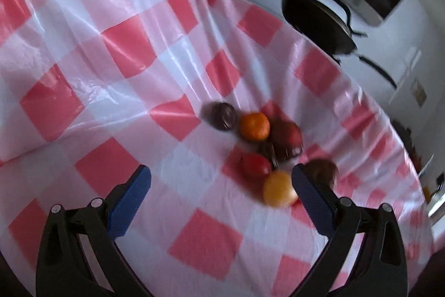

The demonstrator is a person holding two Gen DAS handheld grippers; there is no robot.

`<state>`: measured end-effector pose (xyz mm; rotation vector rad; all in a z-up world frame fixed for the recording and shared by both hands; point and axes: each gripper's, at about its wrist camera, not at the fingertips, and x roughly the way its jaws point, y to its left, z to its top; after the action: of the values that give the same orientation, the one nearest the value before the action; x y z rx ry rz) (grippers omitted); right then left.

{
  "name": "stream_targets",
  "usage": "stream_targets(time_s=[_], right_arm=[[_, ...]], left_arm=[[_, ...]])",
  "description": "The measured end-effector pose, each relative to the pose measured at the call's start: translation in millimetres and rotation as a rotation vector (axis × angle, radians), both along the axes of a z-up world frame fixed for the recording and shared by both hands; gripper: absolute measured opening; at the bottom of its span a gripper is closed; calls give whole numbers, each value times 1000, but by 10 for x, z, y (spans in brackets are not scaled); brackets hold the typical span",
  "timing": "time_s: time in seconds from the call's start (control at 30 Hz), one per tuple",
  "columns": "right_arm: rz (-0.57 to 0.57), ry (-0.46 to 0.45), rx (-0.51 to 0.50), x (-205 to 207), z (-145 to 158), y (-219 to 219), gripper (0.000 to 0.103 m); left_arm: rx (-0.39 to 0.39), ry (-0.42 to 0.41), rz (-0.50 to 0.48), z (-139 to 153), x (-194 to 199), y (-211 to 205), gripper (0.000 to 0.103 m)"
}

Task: Organize fruits
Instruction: 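Grasp the large red apple with the right tool while the left tool grasps the yellow round fruit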

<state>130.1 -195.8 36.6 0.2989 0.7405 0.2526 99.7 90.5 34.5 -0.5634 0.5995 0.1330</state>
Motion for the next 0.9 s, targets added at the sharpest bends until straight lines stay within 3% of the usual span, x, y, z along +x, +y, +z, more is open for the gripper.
stream_targets(time_s=[0.13,0.3,0.53,0.63,0.67,0.7,0.9], right_arm=[[14,18,7,426,-74,197,87],[38,41,7,958,-134,448,87],[90,109,5,1480,-217,660,87],[113,128,4,1548,-246,686,84],[120,130,3,1556,-250,694,71],[124,127,11,1548,-256,688,68],[41,66,75,1176,-200,445,68]], left_arm=[[-60,-7,-3,-85,-12,236,101],[-75,-7,-16,-114,-9,288,101],[-10,3,-40,-105,10,167,101],[8,6,-61,-102,22,122,101],[13,8,-71,-101,28,107,101],[20,9,-86,-99,35,83,101],[58,6,-185,-84,45,-57,101]])
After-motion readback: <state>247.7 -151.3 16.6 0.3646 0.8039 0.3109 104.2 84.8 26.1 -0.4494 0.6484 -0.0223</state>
